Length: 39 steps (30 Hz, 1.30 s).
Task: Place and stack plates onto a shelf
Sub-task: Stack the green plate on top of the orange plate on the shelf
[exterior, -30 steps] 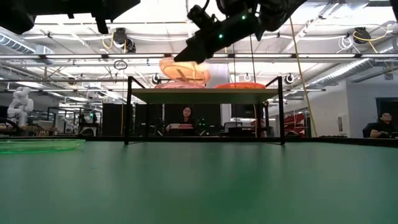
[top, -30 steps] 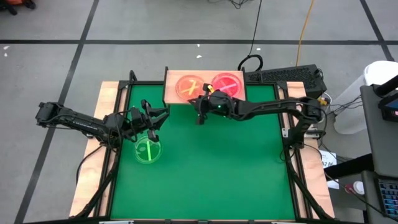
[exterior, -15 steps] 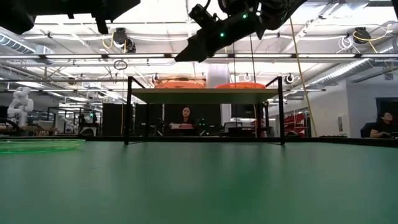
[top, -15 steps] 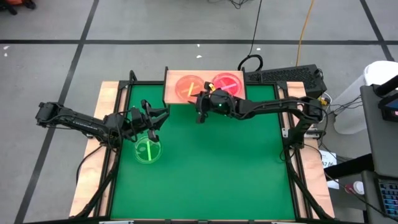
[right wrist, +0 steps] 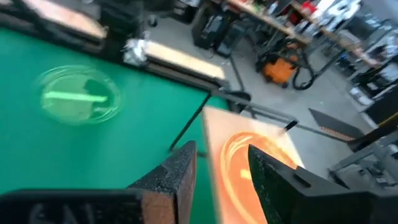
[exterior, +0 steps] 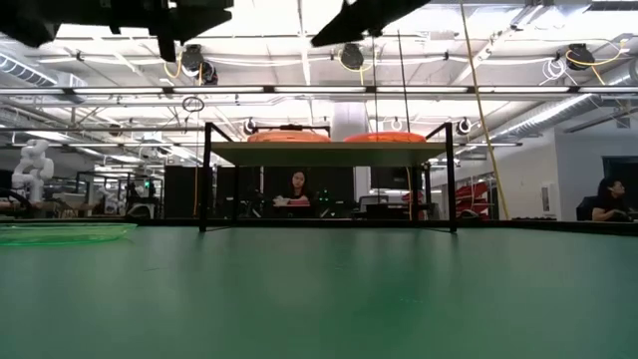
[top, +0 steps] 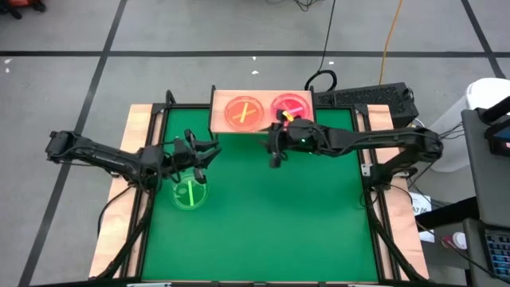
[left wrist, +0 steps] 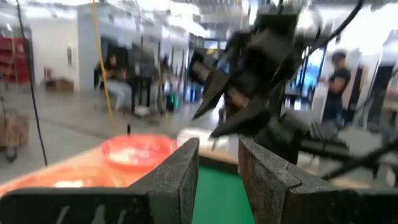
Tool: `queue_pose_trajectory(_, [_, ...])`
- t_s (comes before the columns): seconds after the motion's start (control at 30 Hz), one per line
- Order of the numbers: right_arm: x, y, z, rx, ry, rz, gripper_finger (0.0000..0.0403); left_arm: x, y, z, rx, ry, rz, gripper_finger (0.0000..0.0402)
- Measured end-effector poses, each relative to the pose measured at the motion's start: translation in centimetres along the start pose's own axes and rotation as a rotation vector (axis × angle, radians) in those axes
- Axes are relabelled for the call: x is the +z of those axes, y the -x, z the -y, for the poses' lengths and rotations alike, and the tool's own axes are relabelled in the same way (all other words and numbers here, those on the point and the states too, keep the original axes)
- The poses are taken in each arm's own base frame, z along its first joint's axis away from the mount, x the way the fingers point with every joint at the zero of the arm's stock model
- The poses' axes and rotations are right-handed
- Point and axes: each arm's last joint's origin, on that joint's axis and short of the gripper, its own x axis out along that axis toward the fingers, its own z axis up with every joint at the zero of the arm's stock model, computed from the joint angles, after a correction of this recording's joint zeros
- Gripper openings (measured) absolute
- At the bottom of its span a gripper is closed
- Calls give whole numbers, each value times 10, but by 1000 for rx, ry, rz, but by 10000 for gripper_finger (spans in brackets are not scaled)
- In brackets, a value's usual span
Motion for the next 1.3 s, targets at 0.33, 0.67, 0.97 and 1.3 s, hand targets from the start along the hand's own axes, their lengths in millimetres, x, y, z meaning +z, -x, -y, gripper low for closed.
queue_pose_trajectory(0.33, [2, 67, -35, -37, -13, -13, 121, 8, -25, 12, 69, -42, -336, 120])
queue_pose_trajectory(0.67, [-62, 112, -65, -32, -101, 138, 121, -21, -34, 17, 55, -105, -510, 120])
queue_pose_trajectory(0.97, [-96, 135, -65, -89, -146, 354, 121, -32, -24, 14, 46, -18, -671, 120])
queue_pose_trajectory(1.3, [-97, 142, -61, -103, -175, 402, 121, -54, 0, 4, 111, 45, -1017, 120])
